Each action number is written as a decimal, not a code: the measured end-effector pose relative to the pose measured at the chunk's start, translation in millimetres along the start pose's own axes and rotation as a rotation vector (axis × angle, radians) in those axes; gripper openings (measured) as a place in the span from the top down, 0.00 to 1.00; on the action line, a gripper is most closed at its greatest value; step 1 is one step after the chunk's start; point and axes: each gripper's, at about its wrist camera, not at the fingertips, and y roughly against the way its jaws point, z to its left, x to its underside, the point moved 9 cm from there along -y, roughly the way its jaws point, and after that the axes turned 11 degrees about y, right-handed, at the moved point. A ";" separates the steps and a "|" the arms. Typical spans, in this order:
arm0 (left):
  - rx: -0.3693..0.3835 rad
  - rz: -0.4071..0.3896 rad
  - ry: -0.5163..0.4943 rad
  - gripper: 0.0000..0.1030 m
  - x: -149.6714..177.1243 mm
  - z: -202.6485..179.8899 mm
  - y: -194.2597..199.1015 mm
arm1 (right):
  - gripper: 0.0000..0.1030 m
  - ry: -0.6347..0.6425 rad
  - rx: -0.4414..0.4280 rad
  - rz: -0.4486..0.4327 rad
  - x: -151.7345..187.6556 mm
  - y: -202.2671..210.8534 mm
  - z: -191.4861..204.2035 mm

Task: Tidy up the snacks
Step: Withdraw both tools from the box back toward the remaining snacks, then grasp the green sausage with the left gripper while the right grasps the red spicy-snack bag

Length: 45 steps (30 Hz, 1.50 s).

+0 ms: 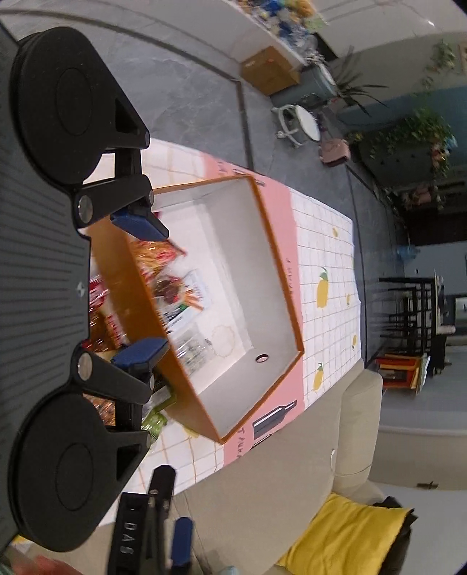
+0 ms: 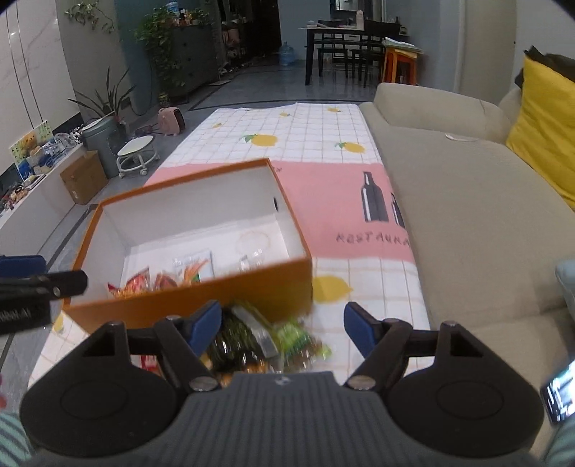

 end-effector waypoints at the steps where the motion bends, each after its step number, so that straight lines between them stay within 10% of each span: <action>1: 0.004 0.007 0.014 0.29 5.0 1.4 1.7 | 0.29 0.000 0.005 0.000 7.3 3.5 0.5; 21: 0.050 0.226 0.047 0.29 106.0 2.6 -11.2 | 0.34 0.033 -0.011 0.151 120.5 0.3 12.7; 45: -0.008 0.433 0.175 0.28 147.9 36.8 -61.5 | 0.37 0.195 -0.259 0.141 123.7 -36.0 87.9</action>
